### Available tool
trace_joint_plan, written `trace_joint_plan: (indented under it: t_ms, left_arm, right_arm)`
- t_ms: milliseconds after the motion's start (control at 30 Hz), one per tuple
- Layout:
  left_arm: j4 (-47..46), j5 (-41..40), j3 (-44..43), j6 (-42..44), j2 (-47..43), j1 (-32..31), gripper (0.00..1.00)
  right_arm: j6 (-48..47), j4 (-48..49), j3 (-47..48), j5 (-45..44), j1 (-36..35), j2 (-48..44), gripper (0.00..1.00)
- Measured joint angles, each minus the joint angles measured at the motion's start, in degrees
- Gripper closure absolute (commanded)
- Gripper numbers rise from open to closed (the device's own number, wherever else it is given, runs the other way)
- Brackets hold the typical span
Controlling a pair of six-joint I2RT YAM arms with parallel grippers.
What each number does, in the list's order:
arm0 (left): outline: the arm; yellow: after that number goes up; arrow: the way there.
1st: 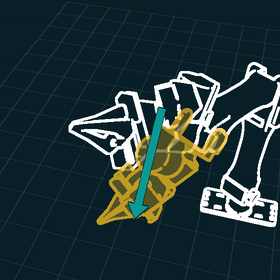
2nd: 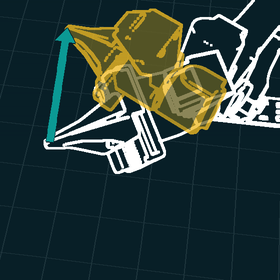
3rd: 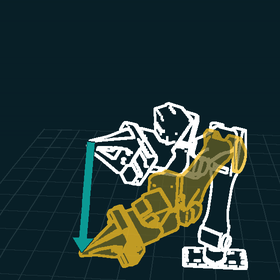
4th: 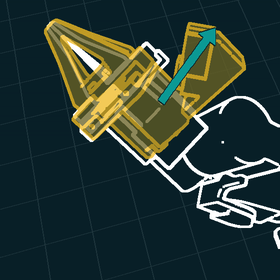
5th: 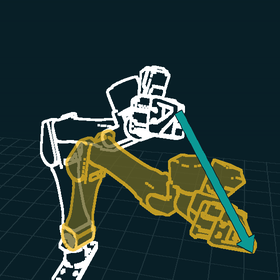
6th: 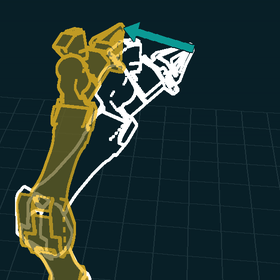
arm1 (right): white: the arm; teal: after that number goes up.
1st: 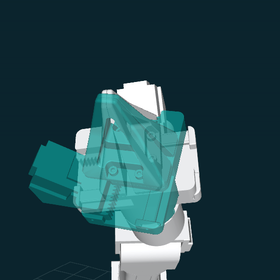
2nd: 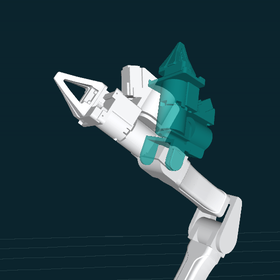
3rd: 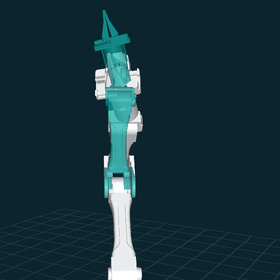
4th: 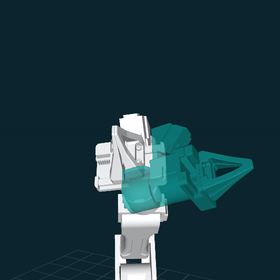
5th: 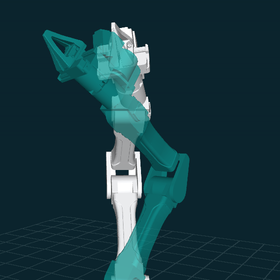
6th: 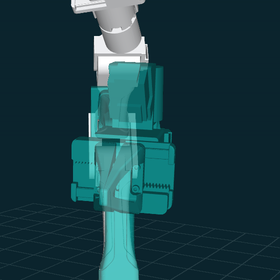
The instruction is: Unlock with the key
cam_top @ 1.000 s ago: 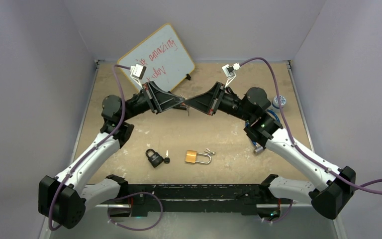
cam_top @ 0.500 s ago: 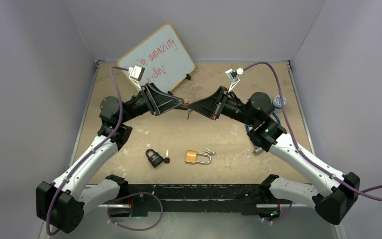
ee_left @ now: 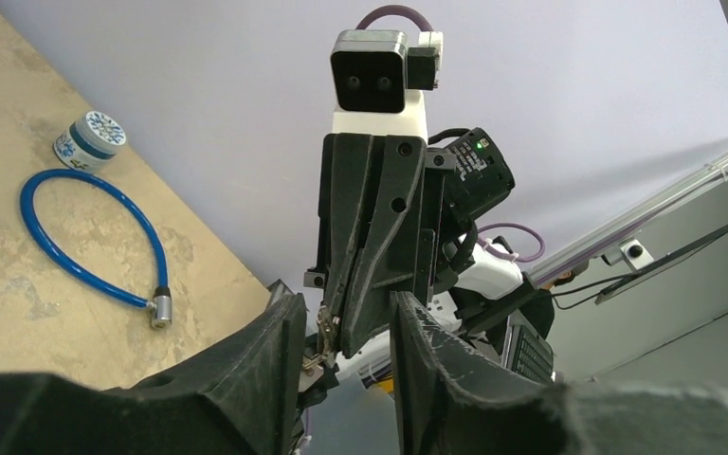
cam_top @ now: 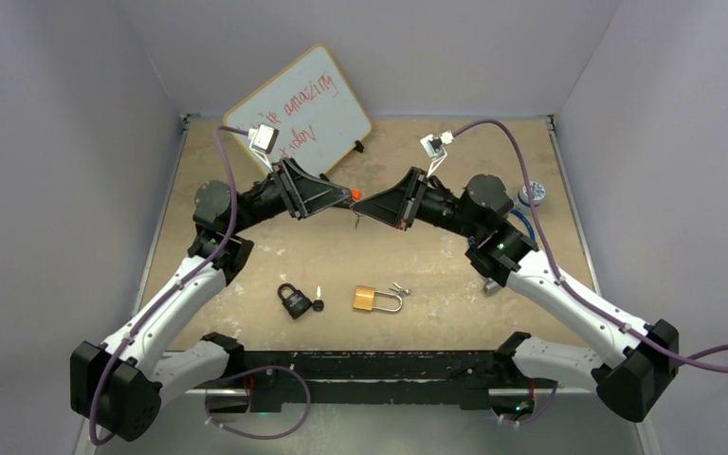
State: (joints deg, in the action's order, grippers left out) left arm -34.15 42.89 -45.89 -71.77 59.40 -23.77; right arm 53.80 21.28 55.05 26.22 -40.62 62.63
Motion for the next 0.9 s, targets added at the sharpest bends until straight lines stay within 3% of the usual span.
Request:
trace_joint_plan:
  t_ms: [167,267,367,467,733,833,900]
  left_arm:
    - [0.15,0.15,0.0,0.33,0.22,0.0,1.0]
    - [0.48,0.15,0.0,0.9,0.22,0.09,1.0]
    - [0.44,0.15,0.0,1.03,0.17,0.09,1.0]
    - [0.48,0.42,0.0,1.11,0.15,0.04,1.0]
    - [0.48,0.59,0.0,1.4,0.15,0.0,1.0]
    - [0.48,0.81,0.0,1.55,0.15,0.0,1.0]
    - [0.5,0.83,0.0,1.77,0.17,0.0,1.0]
  right_arm:
    - [0.79,0.79,0.0,0.83,0.0,1.33,1.0]
    - [1.29,1.75,0.04,1.73,0.0,1.51,0.96]
    - [1.86,1.79,0.13,2.08,0.0,1.75,0.68]
    - [2.19,2.01,0.31,2.03,0.0,2.36,0.62]
    - [2.23,2.99,0.33,2.05,0.0,2.86,0.81]
    - [2.29,3.45,0.33,2.1,0.0,2.86,0.98]
    - [2.32,3.91,0.33,2.25,0.0,2.86,1.0]
